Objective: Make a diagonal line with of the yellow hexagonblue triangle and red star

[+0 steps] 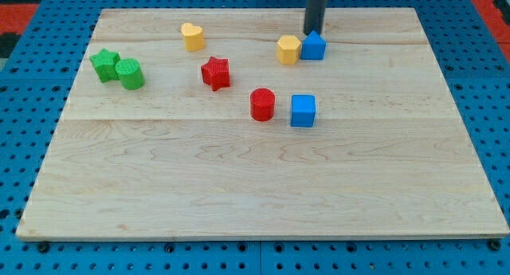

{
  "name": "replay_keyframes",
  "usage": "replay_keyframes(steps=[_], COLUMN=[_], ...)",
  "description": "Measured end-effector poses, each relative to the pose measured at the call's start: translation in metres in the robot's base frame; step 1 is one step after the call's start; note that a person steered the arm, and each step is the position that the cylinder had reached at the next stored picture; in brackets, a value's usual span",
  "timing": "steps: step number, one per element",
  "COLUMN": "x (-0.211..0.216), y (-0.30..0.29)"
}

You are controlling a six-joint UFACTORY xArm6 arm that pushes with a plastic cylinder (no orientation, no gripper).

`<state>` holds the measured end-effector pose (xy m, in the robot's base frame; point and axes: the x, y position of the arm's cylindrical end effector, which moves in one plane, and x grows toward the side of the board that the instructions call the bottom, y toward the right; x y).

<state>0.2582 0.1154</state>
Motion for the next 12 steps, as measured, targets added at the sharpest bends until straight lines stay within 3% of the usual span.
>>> replay_keyframes(steps=[1, 2, 4, 5, 6, 7, 8, 10, 12], x=[0.020, 0.057, 0.012, 0.028, 0.036, 0.075, 0.081, 0.021, -0.008], y=[0.082, 0.042, -0.077, -0.071, 0.009, 0.016, -0.037, -0.116, -0.130])
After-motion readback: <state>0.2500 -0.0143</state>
